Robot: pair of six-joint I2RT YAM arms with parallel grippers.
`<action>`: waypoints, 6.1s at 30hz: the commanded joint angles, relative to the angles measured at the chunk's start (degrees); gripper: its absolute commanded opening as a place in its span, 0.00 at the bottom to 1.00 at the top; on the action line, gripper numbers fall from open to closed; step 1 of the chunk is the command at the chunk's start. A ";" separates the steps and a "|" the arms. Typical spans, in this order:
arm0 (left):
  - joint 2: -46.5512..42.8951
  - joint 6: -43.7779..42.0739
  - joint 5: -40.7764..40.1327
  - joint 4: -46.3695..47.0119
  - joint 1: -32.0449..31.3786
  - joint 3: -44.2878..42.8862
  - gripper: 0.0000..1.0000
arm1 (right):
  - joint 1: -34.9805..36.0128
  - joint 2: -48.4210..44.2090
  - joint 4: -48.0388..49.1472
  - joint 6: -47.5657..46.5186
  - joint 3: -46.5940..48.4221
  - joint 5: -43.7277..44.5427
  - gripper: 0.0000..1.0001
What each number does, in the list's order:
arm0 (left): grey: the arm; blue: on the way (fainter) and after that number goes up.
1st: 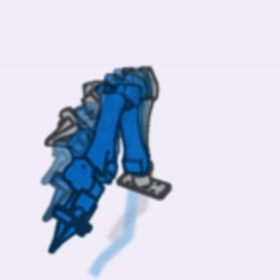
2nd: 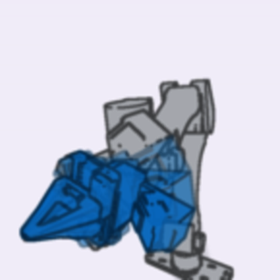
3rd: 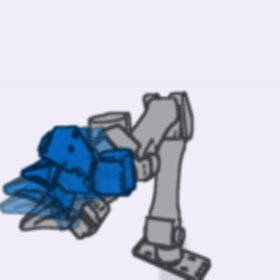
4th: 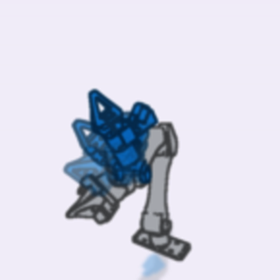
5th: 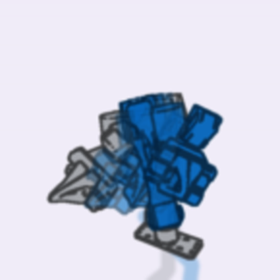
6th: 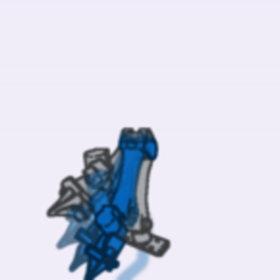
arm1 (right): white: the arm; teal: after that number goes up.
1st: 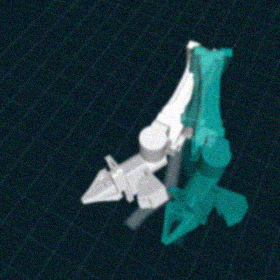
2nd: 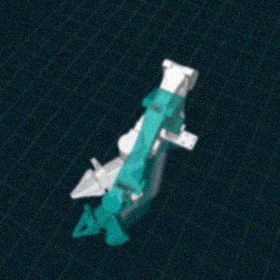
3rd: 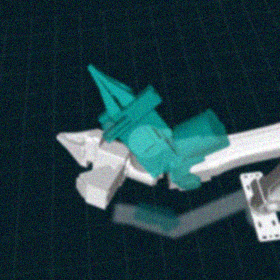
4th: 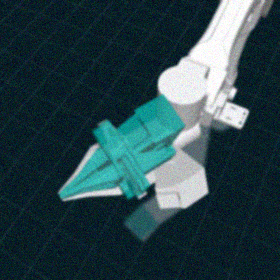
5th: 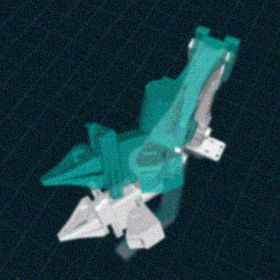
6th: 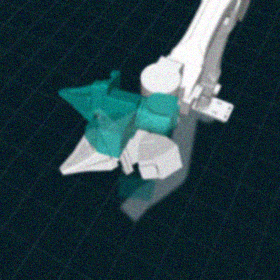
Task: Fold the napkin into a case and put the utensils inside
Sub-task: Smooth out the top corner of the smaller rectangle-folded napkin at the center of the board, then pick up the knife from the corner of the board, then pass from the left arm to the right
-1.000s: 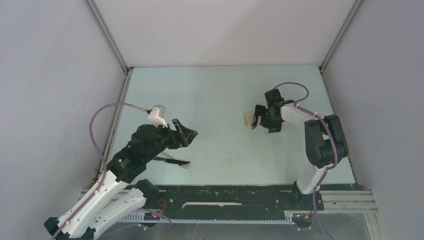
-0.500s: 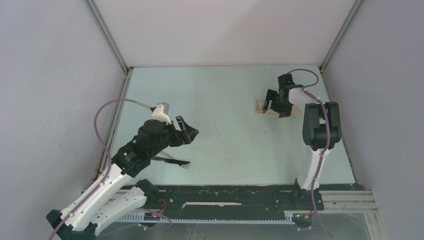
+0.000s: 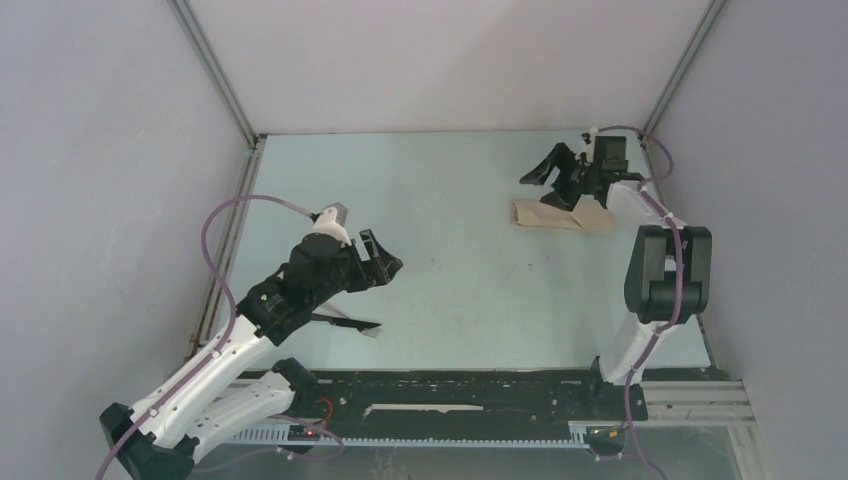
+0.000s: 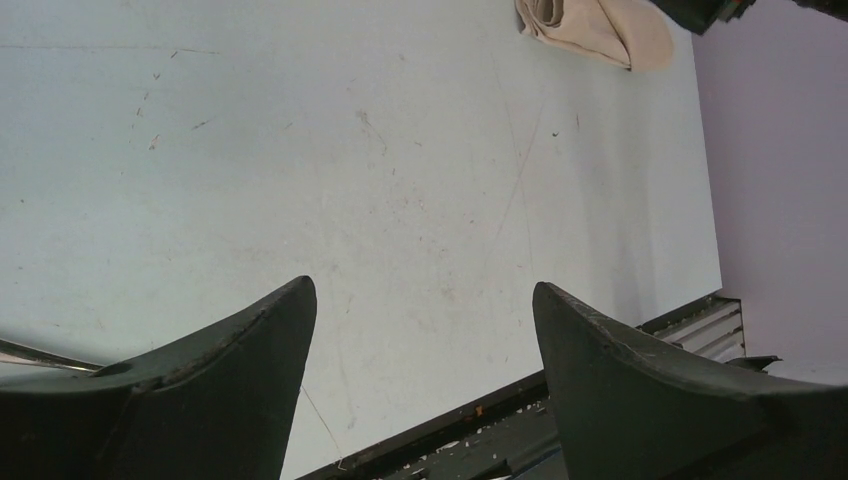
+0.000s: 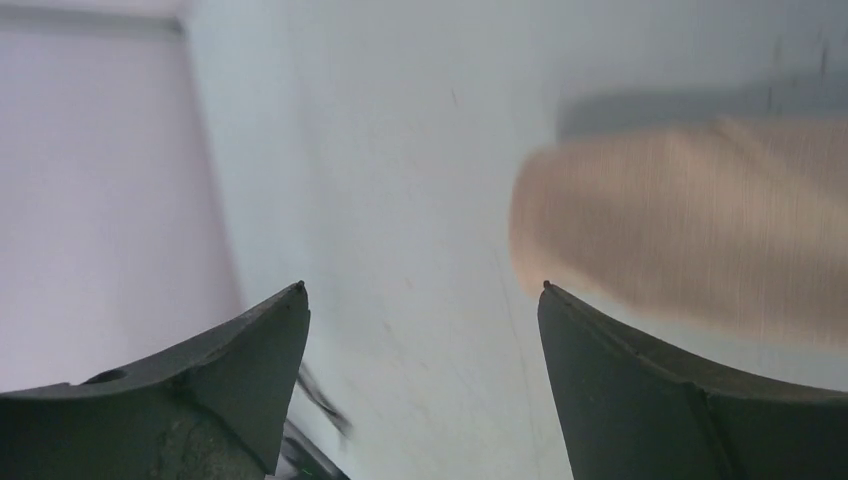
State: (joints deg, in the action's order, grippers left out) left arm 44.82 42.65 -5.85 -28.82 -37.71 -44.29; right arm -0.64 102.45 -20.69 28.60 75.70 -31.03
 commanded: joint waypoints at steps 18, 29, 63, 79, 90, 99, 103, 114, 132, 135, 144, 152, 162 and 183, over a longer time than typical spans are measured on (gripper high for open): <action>-1.81 0.37 -1.88 -0.92 0.38 -2.50 0.86 | -4.19 14.61 55.92 34.90 -13.24 -20.50 0.86; -1.14 0.68 -1.10 0.19 0.37 -2.20 0.86 | -0.19 19.53 60.46 37.13 -15.66 -20.87 0.86; -1.01 1.20 -1.58 -3.04 2.69 0.14 0.88 | -8.66 1.80 39.00 19.48 -18.66 -21.62 0.87; -1.54 3.34 0.38 -3.79 4.00 1.91 0.88 | -22.73 15.18 49.42 22.27 -20.26 -23.69 0.86; 0.92 8.53 4.03 -14.63 17.56 3.55 0.84 | -18.29 -5.76 26.80 12.46 -18.70 -15.81 0.88; 7.24 30.37 1.30 -29.64 27.43 6.25 0.72 | 7.34 -17.79 3.85 -4.72 -17.15 0.77 0.88; 7.92 34.28 -3.00 -27.18 36.19 8.35 0.65 | 16.07 -20.40 1.80 -5.85 -17.12 2.94 0.88; 15.61 38.56 -1.12 -21.83 44.71 11.89 0.58 | 28.07 -21.86 1.72 -6.44 -18.68 3.29 0.88; 26.42 37.75 -1.09 -12.69 46.85 14.41 0.37 | 29.37 -19.89 2.78 -7.83 -19.74 3.73 0.88; 26.60 36.76 -1.09 -12.50 46.86 14.41 0.25 | 30.87 -18.69 3.20 -8.01 -19.76 4.66 0.91; 19.42 29.42 -0.18 -14.24 46.81 14.53 0.00 | 31.77 -12.64 8.09 -5.61 -19.57 -3.84 1.00; 6.89 20.65 -1.28 -20.53 43.63 10.97 0.00 | 37.13 -6.34 15.46 -4.04 -17.38 -12.42 0.85; 19.04 9.22 -4.58 -22.50 17.48 -13.99 0.00 | 42.39 0.46 28.73 5.47 -14.02 -19.43 0.69; 44.80 -1.94 -8.49 -24.65 -2.10 -41.30 0.00 | 41.27 -6.40 48.20 17.98 -28.47 -12.98 0.42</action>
State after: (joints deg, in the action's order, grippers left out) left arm 89.52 42.39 -11.92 -53.39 -39.55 -82.46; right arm 40.84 98.78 17.08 39.40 50.24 -45.08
